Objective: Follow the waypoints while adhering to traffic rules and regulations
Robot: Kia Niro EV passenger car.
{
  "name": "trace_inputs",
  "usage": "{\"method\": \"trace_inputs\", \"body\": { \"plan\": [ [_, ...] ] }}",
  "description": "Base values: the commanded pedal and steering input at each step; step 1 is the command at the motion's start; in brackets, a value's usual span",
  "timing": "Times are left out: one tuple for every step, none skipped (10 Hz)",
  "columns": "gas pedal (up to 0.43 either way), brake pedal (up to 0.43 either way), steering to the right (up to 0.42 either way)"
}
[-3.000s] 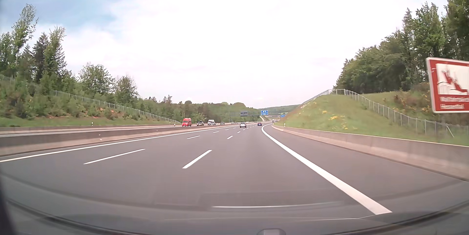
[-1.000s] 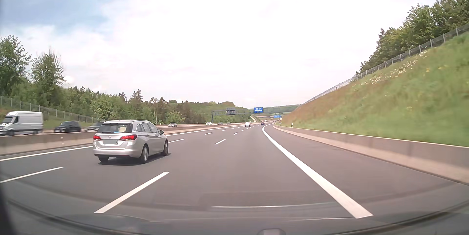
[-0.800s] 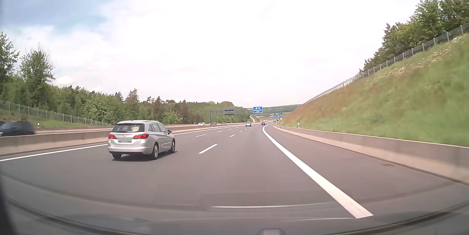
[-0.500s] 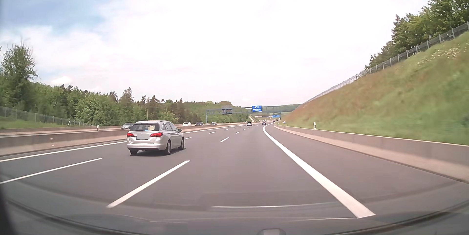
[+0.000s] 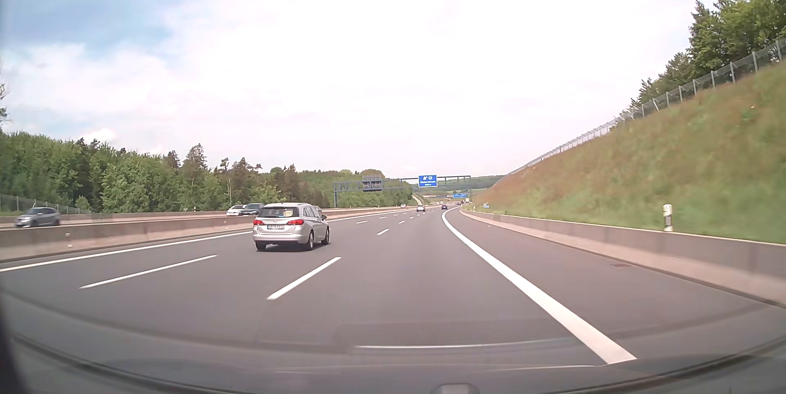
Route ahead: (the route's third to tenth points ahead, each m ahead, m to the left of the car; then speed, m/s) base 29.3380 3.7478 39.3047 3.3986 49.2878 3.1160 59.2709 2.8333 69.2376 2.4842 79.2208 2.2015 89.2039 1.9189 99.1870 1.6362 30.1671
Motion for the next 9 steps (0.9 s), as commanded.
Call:
{"method": "trace_inputs", "body": {
  "plan": [
    [0.000, 0.000, 0.002],
    [0.000, 0.000, 0.003],
    [0.000, 0.000, 0.003],
    [0.000, 0.000, 0.003],
    [0.000, 0.000, 0.003],
    [0.000, 0.000, 0.003],
    [0.000, 0.000, 0.003],
    [0.000, 0.000, 0.003],
    [0.000, 0.000, 0.003]
  ]
}}
